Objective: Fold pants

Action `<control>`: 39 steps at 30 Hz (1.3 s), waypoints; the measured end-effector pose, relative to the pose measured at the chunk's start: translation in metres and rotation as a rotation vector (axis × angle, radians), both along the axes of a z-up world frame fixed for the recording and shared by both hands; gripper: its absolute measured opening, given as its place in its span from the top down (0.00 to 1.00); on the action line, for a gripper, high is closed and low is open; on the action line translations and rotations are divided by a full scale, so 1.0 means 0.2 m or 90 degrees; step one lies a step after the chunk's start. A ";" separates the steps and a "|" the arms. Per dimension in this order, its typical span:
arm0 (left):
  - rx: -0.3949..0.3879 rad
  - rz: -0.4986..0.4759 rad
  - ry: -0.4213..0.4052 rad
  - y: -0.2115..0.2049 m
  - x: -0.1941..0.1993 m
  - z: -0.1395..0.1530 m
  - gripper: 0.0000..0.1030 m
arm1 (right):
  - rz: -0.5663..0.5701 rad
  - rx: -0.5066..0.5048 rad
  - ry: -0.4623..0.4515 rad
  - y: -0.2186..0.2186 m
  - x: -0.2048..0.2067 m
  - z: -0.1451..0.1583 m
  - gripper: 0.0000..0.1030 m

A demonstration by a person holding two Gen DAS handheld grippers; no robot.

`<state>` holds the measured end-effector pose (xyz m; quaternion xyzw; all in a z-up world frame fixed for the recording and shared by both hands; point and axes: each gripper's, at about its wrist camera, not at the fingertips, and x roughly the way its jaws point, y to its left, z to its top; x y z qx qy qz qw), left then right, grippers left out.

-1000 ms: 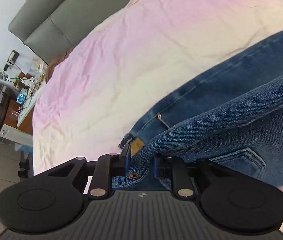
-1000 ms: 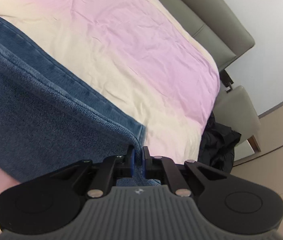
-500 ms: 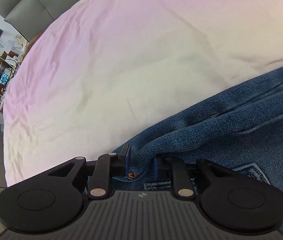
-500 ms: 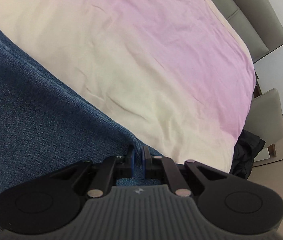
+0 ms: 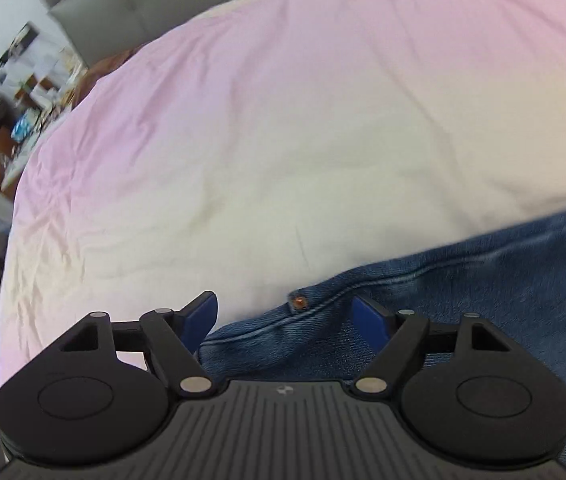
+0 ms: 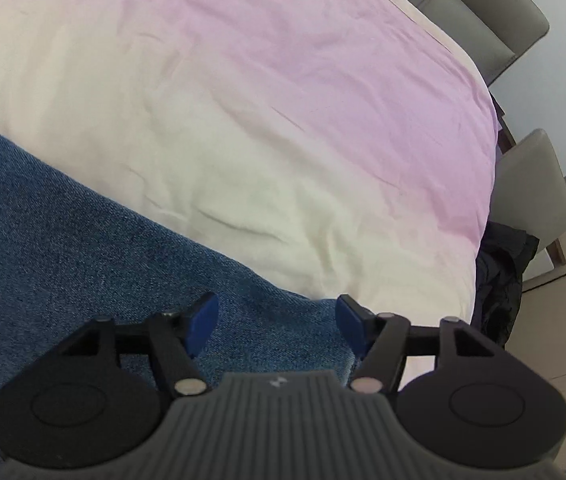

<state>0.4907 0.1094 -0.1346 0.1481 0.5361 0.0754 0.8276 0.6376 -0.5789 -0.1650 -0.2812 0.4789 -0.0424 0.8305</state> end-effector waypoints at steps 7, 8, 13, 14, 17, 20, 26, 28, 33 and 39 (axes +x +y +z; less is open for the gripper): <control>-0.122 0.072 -0.044 0.19 -0.33 0.18 0.15 | -0.104 0.180 -0.025 -0.10 -0.27 0.20 0.40; -0.147 0.093 -0.054 0.23 -0.39 0.18 0.15 | -0.122 0.212 -0.027 -0.12 -0.33 0.21 0.39; -0.294 0.253 -0.109 0.49 -0.72 0.12 0.15 | -0.234 0.366 -0.057 -0.30 -0.61 0.17 0.39; -0.321 0.291 -0.126 0.53 -0.80 0.08 0.15 | -0.254 0.393 -0.066 -0.33 -0.66 0.15 0.39; -0.419 0.384 -0.153 0.64 -0.92 -0.04 0.15 | -0.309 0.453 -0.087 -0.43 -0.78 0.08 0.40; -0.493 0.439 -0.186 0.66 -0.98 -0.17 0.15 | -0.368 0.512 -0.126 -0.54 -0.86 0.04 0.40; -0.575 0.508 -0.221 0.65 -0.95 -0.37 0.16 | -0.489 0.645 -0.205 -0.76 -0.91 -0.05 0.45; -0.594 0.521 -0.234 0.65 -0.93 -0.41 0.17 | -0.504 0.667 -0.214 -0.79 -0.89 -0.10 0.47; -0.573 0.521 -0.254 0.63 -0.88 -0.44 0.26 | -0.535 0.718 -0.237 -0.84 -0.83 -0.23 0.56; -0.510 0.500 -0.236 0.61 -0.83 -0.34 0.42 | -0.522 0.698 -0.257 -0.85 -0.79 -0.20 0.82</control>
